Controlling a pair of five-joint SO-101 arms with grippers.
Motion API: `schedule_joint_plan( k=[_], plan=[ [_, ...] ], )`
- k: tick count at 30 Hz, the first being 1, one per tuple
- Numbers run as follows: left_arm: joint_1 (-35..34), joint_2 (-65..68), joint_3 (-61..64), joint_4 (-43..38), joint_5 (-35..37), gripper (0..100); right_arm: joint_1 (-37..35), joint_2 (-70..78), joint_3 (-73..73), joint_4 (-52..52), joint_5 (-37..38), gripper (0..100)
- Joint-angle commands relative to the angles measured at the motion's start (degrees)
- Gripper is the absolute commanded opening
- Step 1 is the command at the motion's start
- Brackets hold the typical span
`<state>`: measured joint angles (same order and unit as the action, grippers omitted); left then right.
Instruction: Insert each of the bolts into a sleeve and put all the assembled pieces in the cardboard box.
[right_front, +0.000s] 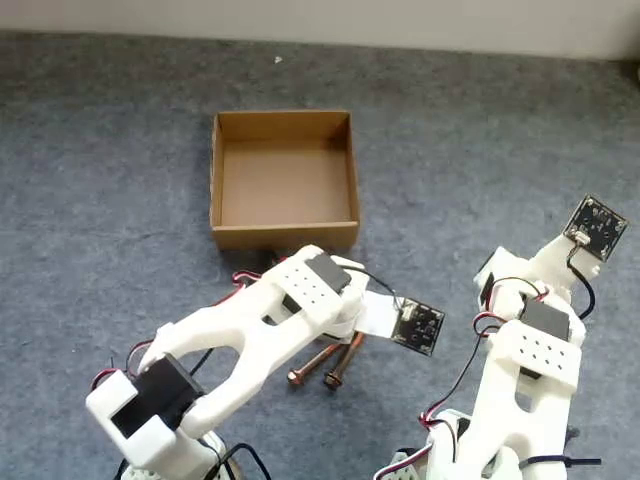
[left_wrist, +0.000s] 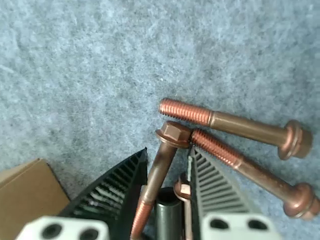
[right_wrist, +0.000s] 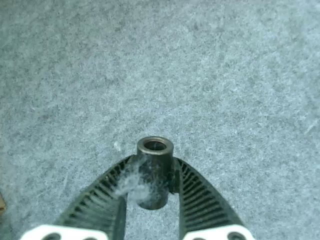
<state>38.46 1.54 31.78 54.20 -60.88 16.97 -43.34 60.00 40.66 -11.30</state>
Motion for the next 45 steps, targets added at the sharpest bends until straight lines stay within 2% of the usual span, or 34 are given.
schedule_joint_plan(
  k=[1, 15, 25, 31, 34, 38, 45],
  plan=[
    [-1.27, -0.31, -2.33, -1.05, -0.7, 14, 0.75, -1.89, -0.31, -1.54, 0.0, 0.5],
    [-0.22, -0.22, 0.31, -1.32, -0.7, 14, 0.66, -1.89, -0.31, -1.54, 0.09, 0.5],
    [0.22, 0.31, 4.53, -5.98, -0.35, 14, 0.57, -1.89, -0.31, -1.54, 0.09, 0.5],
    [0.22, 4.79, 0.4, -5.63, -0.35, 0, 0.66, -1.89, -0.31, -1.54, 0.09, 0.5],
    [-0.22, 4.53, -0.13, -4.92, -0.26, 1, 0.66, -1.89, -0.31, -1.54, 0.09, 0.5],
    [-0.22, -1.8, 0.13, 0.09, 0.26, 0, 0.66, -1.89, -0.31, -1.54, 0.09, 0.5],
    [-3.3, -20.09, 0.48, 3.87, 12.04, 0, 0.66, -2.07, -0.75, -0.66, 0.09, 0.5]
  ],
)
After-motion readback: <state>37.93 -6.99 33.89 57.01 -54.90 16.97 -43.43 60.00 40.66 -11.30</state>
